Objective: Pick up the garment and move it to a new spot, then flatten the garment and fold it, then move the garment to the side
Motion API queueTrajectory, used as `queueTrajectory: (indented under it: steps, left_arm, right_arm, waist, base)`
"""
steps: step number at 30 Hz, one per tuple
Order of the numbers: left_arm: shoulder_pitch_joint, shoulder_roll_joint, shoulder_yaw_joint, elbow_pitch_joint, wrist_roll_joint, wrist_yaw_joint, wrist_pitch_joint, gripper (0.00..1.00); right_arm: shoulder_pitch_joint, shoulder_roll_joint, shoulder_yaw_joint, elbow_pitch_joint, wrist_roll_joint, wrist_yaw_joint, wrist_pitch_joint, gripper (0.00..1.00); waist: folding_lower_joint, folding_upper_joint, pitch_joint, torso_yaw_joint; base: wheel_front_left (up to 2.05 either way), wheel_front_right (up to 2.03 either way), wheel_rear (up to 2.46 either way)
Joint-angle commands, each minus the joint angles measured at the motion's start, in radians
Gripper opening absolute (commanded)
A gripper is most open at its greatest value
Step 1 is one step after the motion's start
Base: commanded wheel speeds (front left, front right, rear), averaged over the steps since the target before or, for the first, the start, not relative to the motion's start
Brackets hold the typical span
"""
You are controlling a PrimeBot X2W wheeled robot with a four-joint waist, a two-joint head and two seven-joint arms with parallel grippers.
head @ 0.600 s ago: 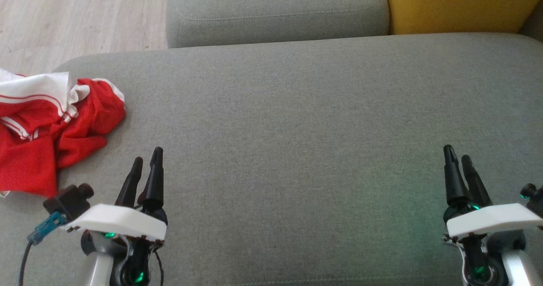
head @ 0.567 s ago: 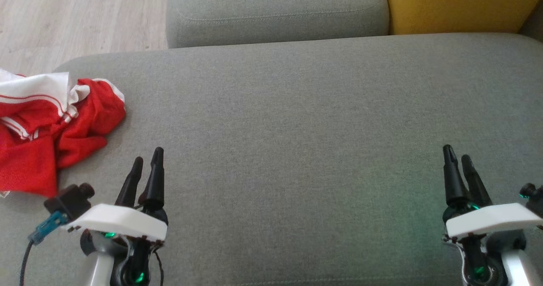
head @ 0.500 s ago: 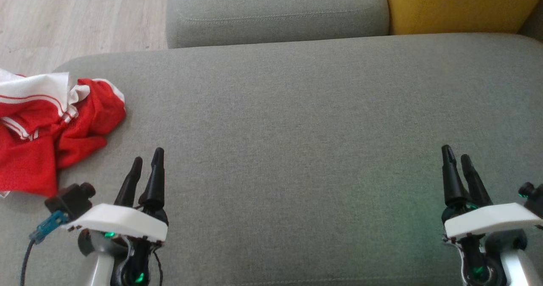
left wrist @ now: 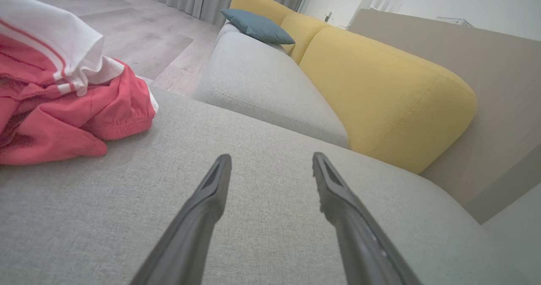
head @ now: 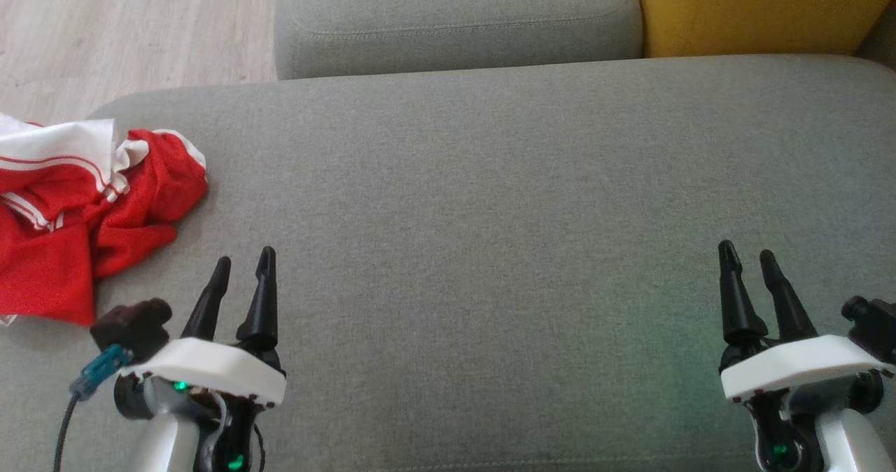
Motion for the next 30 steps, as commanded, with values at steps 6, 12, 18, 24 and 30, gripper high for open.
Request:
queueTrajectory:
  steps: [6,12,18,24,30]
  left_arm:
    - [-0.070,0.028,0.001,-0.042,0.092,0.019,-0.030,1.00]
    - [-0.070,0.036,-0.012,-0.040,0.163,0.036,-0.048,1.00]
    - [-0.067,0.038,-0.021,-0.036,0.227,0.052,-0.065,1.00]
    - [-0.062,0.038,-0.028,-0.033,0.288,0.064,-0.083,1.00]
    - [-0.057,0.038,-0.028,-0.025,0.346,0.073,-0.100,1.00]
  right_arm:
    - [-0.048,-0.006,0.019,-0.036,-0.094,-0.001,-0.020,1.00]
    - [-0.043,0.003,0.019,-0.036,-0.168,-0.001,-0.031,1.00]
    - [-0.037,0.011,0.021,-0.040,-0.240,-0.001,-0.042,1.00]
    - [-0.033,0.019,0.020,-0.042,-0.307,-0.001,-0.052,1.00]
    - [-0.028,0.027,0.018,-0.044,-0.370,-0.001,-0.063,1.00]
  waist:
    - [0.0000,-0.0001,0.002,0.002]
    - [0.0000,-0.0001,0.002,0.004]
    - [0.0000,-0.0001,0.002,0.005]
    - [0.0000,-0.0001,0.002,0.006]
    - [0.0000,-0.0001,0.001,0.008]
  base:
    - [0.00,0.00,0.00]
    - [0.00,0.00,0.00]
    - [0.00,0.00,0.00]
    - [0.00,0.00,0.00]
    - [0.00,0.00,0.00]
